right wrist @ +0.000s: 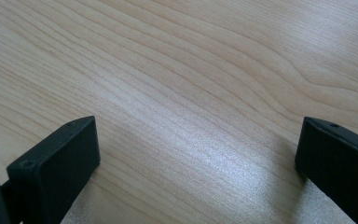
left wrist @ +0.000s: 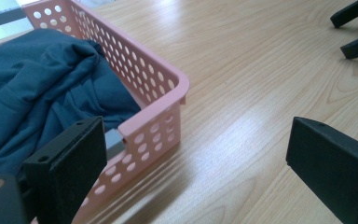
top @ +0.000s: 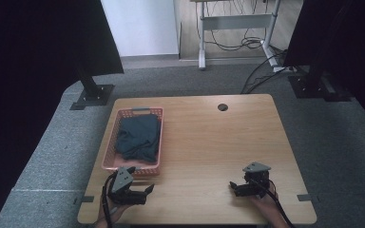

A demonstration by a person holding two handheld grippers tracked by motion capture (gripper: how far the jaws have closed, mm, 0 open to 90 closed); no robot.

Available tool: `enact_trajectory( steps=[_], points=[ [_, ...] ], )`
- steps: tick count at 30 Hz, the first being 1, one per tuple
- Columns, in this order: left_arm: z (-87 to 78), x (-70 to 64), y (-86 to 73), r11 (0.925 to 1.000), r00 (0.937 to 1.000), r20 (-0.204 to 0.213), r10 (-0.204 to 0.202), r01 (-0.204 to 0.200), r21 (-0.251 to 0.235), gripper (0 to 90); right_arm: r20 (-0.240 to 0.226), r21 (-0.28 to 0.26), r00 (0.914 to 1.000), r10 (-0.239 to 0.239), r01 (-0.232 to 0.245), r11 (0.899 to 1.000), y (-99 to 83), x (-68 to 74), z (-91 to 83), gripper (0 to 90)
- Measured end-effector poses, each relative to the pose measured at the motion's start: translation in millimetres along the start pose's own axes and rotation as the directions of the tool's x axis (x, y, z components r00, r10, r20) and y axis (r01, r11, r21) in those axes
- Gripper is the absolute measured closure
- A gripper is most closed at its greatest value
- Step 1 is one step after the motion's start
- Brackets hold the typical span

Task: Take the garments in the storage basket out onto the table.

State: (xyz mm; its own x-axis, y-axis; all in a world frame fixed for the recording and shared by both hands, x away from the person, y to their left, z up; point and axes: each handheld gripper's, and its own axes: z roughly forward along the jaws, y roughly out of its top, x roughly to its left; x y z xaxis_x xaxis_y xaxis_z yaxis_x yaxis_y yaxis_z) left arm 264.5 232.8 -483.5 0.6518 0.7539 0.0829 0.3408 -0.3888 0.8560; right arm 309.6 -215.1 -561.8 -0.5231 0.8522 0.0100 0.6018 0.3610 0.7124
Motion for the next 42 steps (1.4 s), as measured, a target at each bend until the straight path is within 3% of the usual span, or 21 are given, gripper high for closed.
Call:
enact_trajectory(
  steps=[9, 23, 35, 42],
  points=[
    [3.8, 1.3, 10.4, 0.9997, 0.9997, -0.011, 0.022, -0.022, 0.010, 4.8, 0.001, 0.000, 1.0000, 0.001, -0.001, 1.000, -0.1, 0.1, -0.1, 0.0],
    [11.5, 21.8, 19.8, 0.9993, 0.9994, -0.033, 0.003, -0.002, 0.037, 4.5, 0.002, 0.000, 1.0000, 0.002, -0.002, 1.000, -0.2, 0.3, -0.1, 0.0],
    [15.7, 34.3, 28.1, 0.9987, 0.9985, -0.038, -0.040, 0.041, 0.029, 4.7, 0.005, 0.000, 1.0000, 0.004, -0.004, 1.000, 0.0, 0.6, -0.1, 0.0],
    [18.0, 41.2, 33.6, 0.9984, 0.9968, -0.073, -0.033, 0.036, 0.043, 5.0, 0.006, 0.000, 1.0000, 0.006, -0.006, 1.000, -0.1, 0.7, -0.1, 0.0]
  ],
)
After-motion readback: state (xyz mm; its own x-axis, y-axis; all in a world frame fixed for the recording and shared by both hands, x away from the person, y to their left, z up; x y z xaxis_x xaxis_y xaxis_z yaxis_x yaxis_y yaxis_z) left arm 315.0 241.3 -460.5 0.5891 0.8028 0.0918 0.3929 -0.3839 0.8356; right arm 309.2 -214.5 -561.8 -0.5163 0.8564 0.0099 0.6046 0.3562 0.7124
